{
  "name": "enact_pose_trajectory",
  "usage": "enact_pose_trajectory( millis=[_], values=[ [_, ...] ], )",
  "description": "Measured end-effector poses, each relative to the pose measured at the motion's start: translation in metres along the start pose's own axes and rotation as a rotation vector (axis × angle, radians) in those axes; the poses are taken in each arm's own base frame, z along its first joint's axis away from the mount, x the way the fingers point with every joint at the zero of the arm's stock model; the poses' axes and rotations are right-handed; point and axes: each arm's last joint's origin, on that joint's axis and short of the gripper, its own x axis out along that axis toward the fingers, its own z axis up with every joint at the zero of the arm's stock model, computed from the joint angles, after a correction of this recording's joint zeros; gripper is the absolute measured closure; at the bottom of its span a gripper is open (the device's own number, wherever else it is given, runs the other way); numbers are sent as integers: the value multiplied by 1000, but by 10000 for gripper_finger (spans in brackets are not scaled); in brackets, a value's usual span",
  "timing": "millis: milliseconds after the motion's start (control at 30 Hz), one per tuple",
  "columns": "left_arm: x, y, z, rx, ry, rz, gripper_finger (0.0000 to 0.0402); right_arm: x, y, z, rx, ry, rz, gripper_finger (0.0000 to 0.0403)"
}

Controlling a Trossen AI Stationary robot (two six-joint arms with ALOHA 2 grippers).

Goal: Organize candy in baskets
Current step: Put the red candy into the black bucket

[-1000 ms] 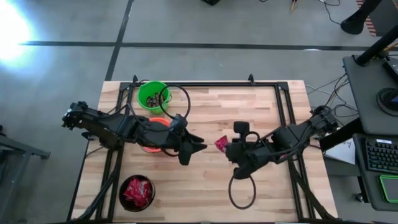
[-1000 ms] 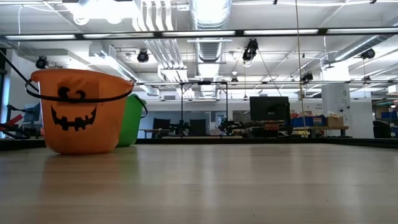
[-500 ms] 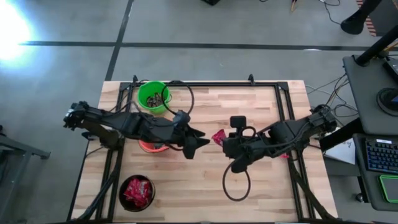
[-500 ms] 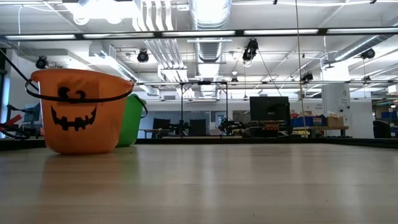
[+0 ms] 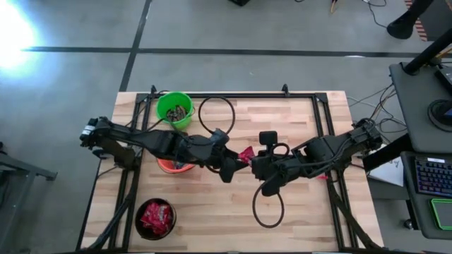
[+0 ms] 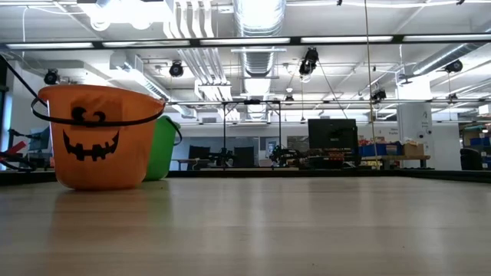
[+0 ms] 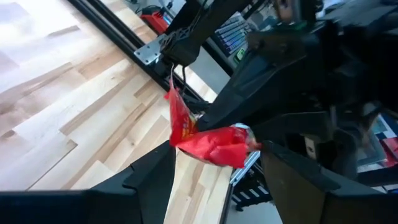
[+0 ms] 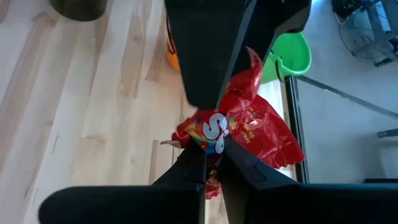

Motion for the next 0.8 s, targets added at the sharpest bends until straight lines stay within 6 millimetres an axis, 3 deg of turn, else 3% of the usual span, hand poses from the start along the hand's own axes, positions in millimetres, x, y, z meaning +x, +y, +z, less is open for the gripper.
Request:
enact_pose_trajectory(
  millis=[600,800],
  values=[
    [4,7,11,19,-34,13,186,0,0,0,-9,-2,1,387],
    [4,7,11,19,-34,13,228,0,0,0,-23,-3,0,387]
  ],
)
